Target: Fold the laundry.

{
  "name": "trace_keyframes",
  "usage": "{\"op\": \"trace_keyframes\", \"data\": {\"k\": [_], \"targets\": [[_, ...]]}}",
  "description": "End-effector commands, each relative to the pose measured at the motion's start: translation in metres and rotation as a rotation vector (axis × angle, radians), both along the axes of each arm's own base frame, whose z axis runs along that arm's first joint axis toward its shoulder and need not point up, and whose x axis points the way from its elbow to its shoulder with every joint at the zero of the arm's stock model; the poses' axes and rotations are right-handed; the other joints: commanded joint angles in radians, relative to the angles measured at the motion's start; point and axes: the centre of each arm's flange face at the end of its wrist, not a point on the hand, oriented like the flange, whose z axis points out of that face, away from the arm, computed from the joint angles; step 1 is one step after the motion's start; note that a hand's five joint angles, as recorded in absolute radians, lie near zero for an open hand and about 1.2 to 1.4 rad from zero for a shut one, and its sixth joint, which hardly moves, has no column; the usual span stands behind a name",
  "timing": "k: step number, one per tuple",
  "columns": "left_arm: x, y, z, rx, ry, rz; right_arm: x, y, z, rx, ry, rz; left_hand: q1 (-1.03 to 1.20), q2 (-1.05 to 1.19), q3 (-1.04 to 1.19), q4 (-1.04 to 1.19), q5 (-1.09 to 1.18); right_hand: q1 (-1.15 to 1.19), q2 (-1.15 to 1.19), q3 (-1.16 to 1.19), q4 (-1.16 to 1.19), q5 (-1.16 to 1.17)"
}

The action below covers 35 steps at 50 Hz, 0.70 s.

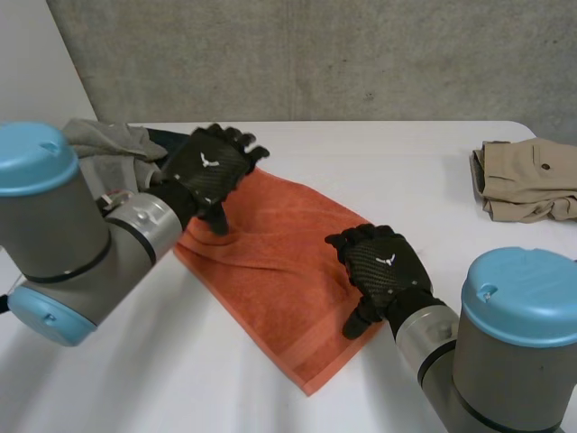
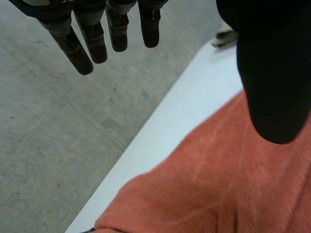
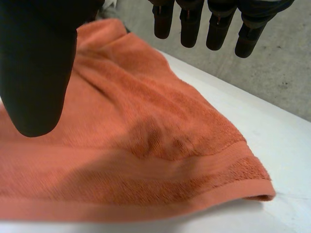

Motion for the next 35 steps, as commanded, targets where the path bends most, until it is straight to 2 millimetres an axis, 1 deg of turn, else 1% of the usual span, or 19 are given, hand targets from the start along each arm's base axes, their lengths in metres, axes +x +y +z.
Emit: {"op": "trace_keyframes", "data": {"k": [1, 3, 4, 7, 8, 11, 18, 21, 27, 31, 32, 35], "targets": [[0.005, -0.001, 0.018, 0.082, 0.143, 0.005, 0.015, 0.024, 0.001, 0.243, -0.080, -0.013, -0.032, -0.028, -0.039, -0.028, -0.049, -0.048, -0.035, -0.033, -0.033, -0.043], [0.005, -0.001, 0.018, 0.087, 0.153, 0.005, 0.021, 0.031, -0.006, 0.289, -0.065, -0.006, -0.032, -0.028, -0.039, -0.028, -0.049, -0.048, -0.035, -0.033, -0.033, -0.043], [0.004, 0.000, 0.018, 0.089, 0.155, 0.001, 0.026, 0.037, -0.013, 0.316, -0.041, 0.004, -0.032, -0.028, -0.039, -0.028, -0.049, -0.048, -0.035, -0.033, -0.033, -0.043], [0.004, 0.000, 0.017, 0.090, 0.151, 0.001, 0.031, 0.042, -0.026, 0.334, -0.002, -0.002, -0.032, -0.028, -0.039, -0.028, -0.049, -0.048, -0.035, -0.033, -0.033, -0.043], [0.004, 0.000, 0.016, 0.090, 0.147, 0.002, 0.032, 0.044, -0.032, 0.333, 0.017, -0.013, -0.032, -0.028, -0.039, -0.028, -0.049, -0.048, -0.035, -0.033, -0.033, -0.043], [0.005, -0.001, 0.015, 0.086, 0.139, 0.005, 0.035, 0.045, -0.042, 0.317, 0.034, -0.032, -0.032, -0.028, -0.039, -0.028, -0.049, -0.048, -0.035, -0.033, -0.033, -0.043], [0.006, -0.003, 0.014, 0.083, 0.134, 0.008, 0.045, 0.046, -0.056, 0.237, 0.030, -0.026, -0.032, -0.028, -0.039, -0.028, -0.049, -0.048, -0.035, -0.033, -0.033, -0.043], [0.006, -0.003, 0.014, 0.083, 0.134, 0.006, 0.046, 0.044, -0.060, 0.193, 0.050, -0.013, -0.032, -0.028, -0.039, -0.028, -0.049, -0.048, -0.035, -0.033, -0.033, -0.043], [0.005, -0.002, 0.012, 0.088, 0.132, 0.002, 0.049, 0.038, -0.062, 0.124, 0.056, 0.003, -0.032, -0.028, -0.039, -0.028, -0.049, -0.048, -0.035, -0.033, -0.033, -0.043], [0.005, -0.003, 0.012, 0.090, 0.134, 0.004, 0.053, 0.031, -0.063, 0.072, 0.048, 0.008, -0.032, -0.028, -0.039, -0.028, -0.049, -0.048, -0.035, -0.033, -0.033, -0.043], [0.005, -0.003, 0.012, 0.089, 0.133, 0.002, 0.052, 0.025, -0.064, 0.050, 0.057, 0.003, -0.032, -0.028, -0.039, -0.028, -0.049, -0.048, -0.035, -0.033, -0.033, -0.043], [0.006, -0.003, 0.011, 0.092, 0.134, 0.001, 0.051, 0.017, -0.065, 0.018, 0.080, -0.002, -0.032, -0.028, -0.039, -0.028, -0.049, -0.048, -0.035, -0.033, -0.033, -0.043]]}}
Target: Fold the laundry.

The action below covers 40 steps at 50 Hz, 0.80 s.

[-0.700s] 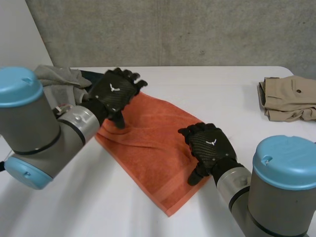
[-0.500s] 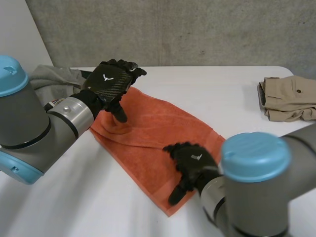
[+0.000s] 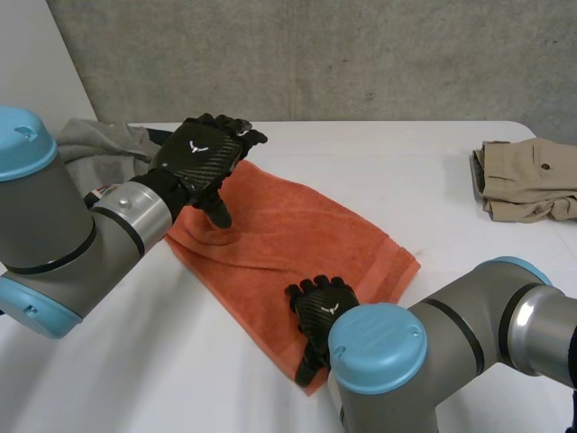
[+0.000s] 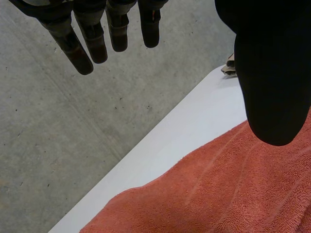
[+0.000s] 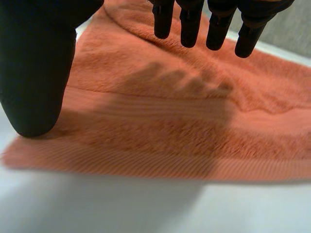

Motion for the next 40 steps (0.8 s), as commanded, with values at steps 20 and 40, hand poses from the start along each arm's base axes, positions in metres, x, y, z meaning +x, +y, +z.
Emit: {"op": "trace_keyframes", "data": {"k": [20, 40], "targets": [[-0.001, 0.000, -0.002, 0.009, 0.003, -0.011, -0.008, -0.044, 0.028, -0.094, -0.027, -0.073, -0.032, -0.028, -0.039, -0.028, -0.049, -0.022, -0.009, -0.007, -0.007, -0.016], [0.000, -0.002, -0.004, 0.013, 0.001, -0.008, 0.007, 0.011, -0.004, 0.037, -0.020, 0.048, -0.032, -0.028, -0.039, -0.028, -0.049, -0.028, -0.015, -0.012, -0.013, -0.022]]}}
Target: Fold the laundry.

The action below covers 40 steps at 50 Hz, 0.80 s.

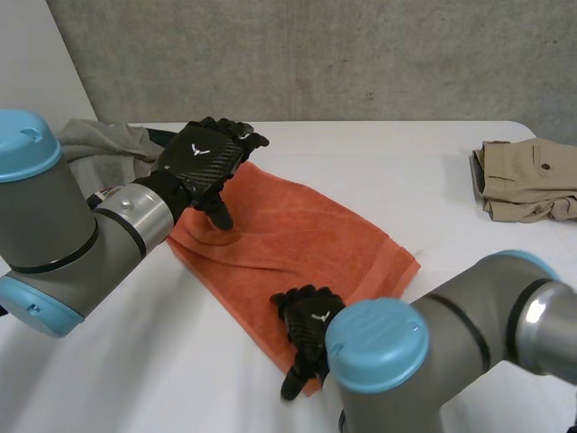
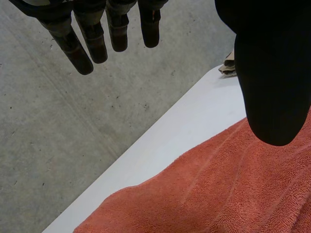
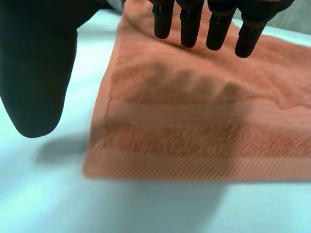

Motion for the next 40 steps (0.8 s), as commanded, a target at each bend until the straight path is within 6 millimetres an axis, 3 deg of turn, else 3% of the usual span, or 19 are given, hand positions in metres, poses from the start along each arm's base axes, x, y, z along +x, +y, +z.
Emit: {"op": "trace_keyframes", "data": {"k": [1, 24, 26, 29, 34, 35, 37, 38, 40], "targets": [[0.000, 0.001, 0.000, 0.001, 0.001, -0.005, 0.006, -0.009, -0.012, -0.113, 0.033, 0.006, -0.032, -0.028, -0.039, -0.028, -0.049, -0.028, -0.015, -0.013, -0.013, -0.022], [0.000, 0.002, 0.002, 0.002, 0.006, -0.015, 0.000, -0.068, -0.019, -0.331, 0.116, -0.049, -0.032, -0.028, -0.039, -0.028, -0.049, 0.028, 0.041, 0.043, 0.043, 0.033], [0.000, 0.002, 0.002, 0.000, 0.007, -0.015, -0.001, -0.073, -0.017, -0.344, 0.112, -0.057, -0.032, -0.028, -0.039, -0.028, -0.049, 0.197, 0.210, 0.212, 0.212, 0.203], [0.000, 0.000, 0.002, 0.000, 0.007, -0.010, -0.002, -0.082, -0.011, -0.371, 0.069, -0.078, -0.032, -0.028, -0.039, -0.028, -0.049, 1.171, 1.184, 1.186, 1.186, 1.176], [0.003, -0.004, -0.001, 0.006, 0.004, 0.003, -0.003, -0.089, 0.021, -0.430, -0.040, -0.075, -0.032, -0.028, -0.039, -0.028, -0.049, 1.173, 1.187, 1.189, 1.189, 1.179], [0.006, -0.007, -0.001, 0.006, 0.004, 0.013, -0.002, -0.090, 0.041, -0.465, -0.092, -0.066, -0.032, -0.028, -0.039, -0.028, -0.049, 1.173, 1.187, 1.189, 1.189, 1.179], [0.008, -0.012, -0.001, 0.004, 0.005, 0.026, -0.002, -0.093, 0.060, -0.494, -0.139, -0.060, -0.032, -0.028, -0.039, -0.028, -0.049, 1.173, 1.187, 1.189, 1.189, 1.179], [0.010, -0.014, -0.001, 0.004, 0.005, 0.033, -0.003, -0.098, 0.081, -0.531, -0.183, -0.060, -0.032, -0.028, -0.039, -0.028, -0.049, 1.173, 1.187, 1.189, 1.189, 1.179], [0.016, -0.023, -0.003, 0.009, 0.001, 0.057, -0.003, -0.100, 0.099, -0.554, -0.210, -0.055, -0.032, -0.028, -0.039, -0.028, -0.049, 1.173, 1.187, 1.189, 1.189, 1.179]]}}
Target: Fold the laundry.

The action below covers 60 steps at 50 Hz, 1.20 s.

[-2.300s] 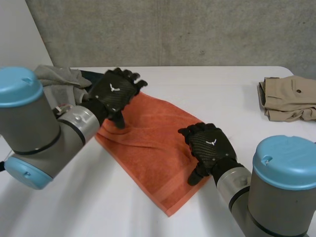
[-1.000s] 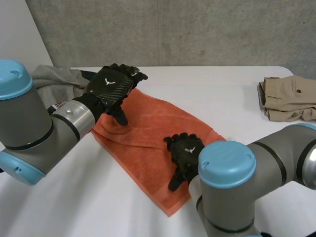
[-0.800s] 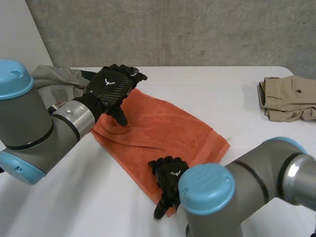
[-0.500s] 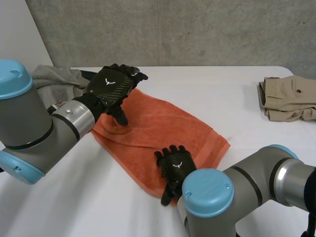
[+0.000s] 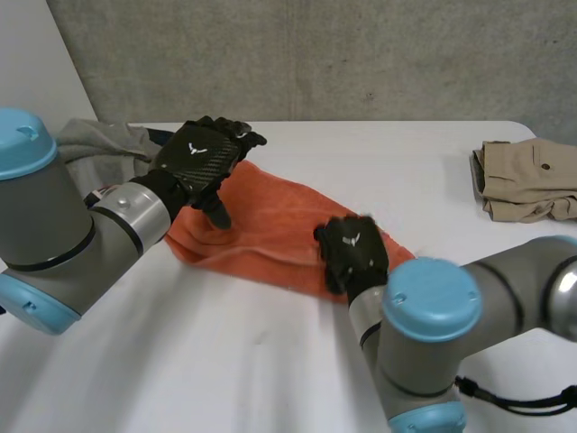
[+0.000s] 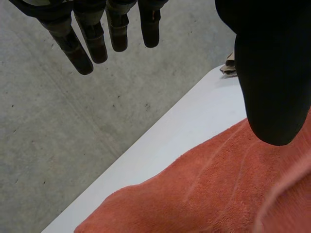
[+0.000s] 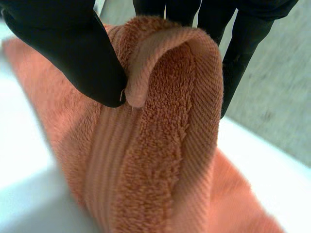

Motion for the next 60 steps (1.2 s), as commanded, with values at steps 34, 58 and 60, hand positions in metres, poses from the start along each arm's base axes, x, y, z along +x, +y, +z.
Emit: {"op": "trace_keyframes", "data": {"k": [34, 58, 60], "targets": [[0.004, -0.066, -0.050, 0.320, 0.026, 0.299, -0.066, 0.005, 0.241, -0.163, -0.359, 0.021, 1.190, 1.194, 1.183, 1.193, 1.173, 0.259, 0.218, 0.212, 0.203, 0.242], [-0.019, 0.004, -0.002, 0.128, -0.141, 0.179, -0.088, -0.105, 0.082, 0.063, 0.114, -0.101, 1.190, 1.194, 1.183, 1.193, 1.173, 0.259, 0.218, 0.212, 0.203, 0.242], [-0.024, -0.010, -0.005, 0.090, -0.163, 0.209, -0.081, -0.115, 0.086, -0.002, 0.084, -0.100, 1.190, 1.194, 1.183, 1.193, 1.173, 0.259, 0.218, 0.212, 0.203, 0.242]]}}
